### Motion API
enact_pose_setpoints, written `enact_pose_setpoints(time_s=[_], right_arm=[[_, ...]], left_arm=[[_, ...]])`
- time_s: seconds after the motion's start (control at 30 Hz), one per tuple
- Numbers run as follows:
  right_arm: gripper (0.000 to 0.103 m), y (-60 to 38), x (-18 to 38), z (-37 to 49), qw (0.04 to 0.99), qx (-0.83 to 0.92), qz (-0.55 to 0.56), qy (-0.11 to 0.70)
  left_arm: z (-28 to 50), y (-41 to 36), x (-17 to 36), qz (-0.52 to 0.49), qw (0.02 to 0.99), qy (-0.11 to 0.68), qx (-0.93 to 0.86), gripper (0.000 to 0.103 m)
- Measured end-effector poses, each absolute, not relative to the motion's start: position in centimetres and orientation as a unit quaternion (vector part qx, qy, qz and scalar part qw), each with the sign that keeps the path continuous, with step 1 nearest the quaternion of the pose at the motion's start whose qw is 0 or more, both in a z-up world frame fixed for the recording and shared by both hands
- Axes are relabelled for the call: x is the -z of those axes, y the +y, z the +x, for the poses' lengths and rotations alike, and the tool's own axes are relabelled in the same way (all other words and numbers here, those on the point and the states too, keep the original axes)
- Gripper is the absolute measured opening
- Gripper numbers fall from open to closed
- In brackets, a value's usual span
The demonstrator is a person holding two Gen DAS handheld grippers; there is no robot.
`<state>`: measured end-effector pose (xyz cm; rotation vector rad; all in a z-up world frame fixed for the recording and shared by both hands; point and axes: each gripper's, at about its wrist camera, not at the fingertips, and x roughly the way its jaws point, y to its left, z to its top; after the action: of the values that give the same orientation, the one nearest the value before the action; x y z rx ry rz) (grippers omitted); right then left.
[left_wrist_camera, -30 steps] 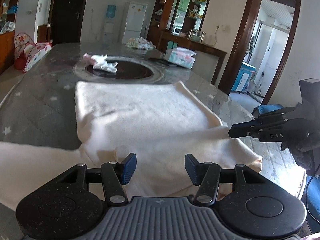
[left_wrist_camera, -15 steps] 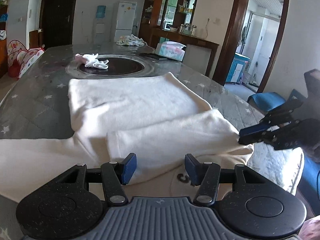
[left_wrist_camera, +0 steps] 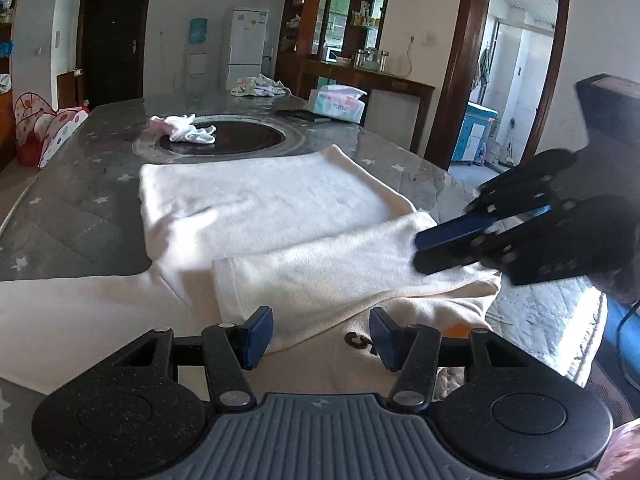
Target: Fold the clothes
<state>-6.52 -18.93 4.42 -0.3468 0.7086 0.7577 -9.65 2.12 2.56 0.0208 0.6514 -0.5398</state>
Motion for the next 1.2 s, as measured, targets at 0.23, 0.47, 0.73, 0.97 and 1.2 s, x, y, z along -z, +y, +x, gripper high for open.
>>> enact_pose_setpoints(time_s=[0.23, 0.47, 0.73, 0.97, 1.2], right_arm=[[0.013, -16.0, -2.3, -7.1, 0.837, -0.375, -0.204, 0.342], [0.013, -16.0, -3.3, -8.0, 0.837, -0.380, -0.212, 0.332], [0.015, -15.5, -2.8, -8.8, 0.828, -0.389, -0.229, 0.334], [0.018, -15.7, -2.5, -8.7, 0.825, -0.391, -0.220, 0.343], [0.021, -15.9, -3.0, -8.6, 0.828, -0.392, -0.208, 0.342]], left_arm=[[-10.3, 5.9, -3.7, -0.032, 0.926, 0.303, 0.222, 0.058], [-10.8, 7.8, -4.3, -0.047, 0.932, 0.296, 0.203, 0.058], [-9.8, 9.3, -3.6, -0.071, 0.937, 0.305, 0.152, 0.058], [-8.8, 14.2, -3.4, -0.105, 0.953, 0.284, -0.004, 0.058], [-7.2, 19.8, -2.7, -0.163, 0.938, 0.274, -0.137, 0.058]])
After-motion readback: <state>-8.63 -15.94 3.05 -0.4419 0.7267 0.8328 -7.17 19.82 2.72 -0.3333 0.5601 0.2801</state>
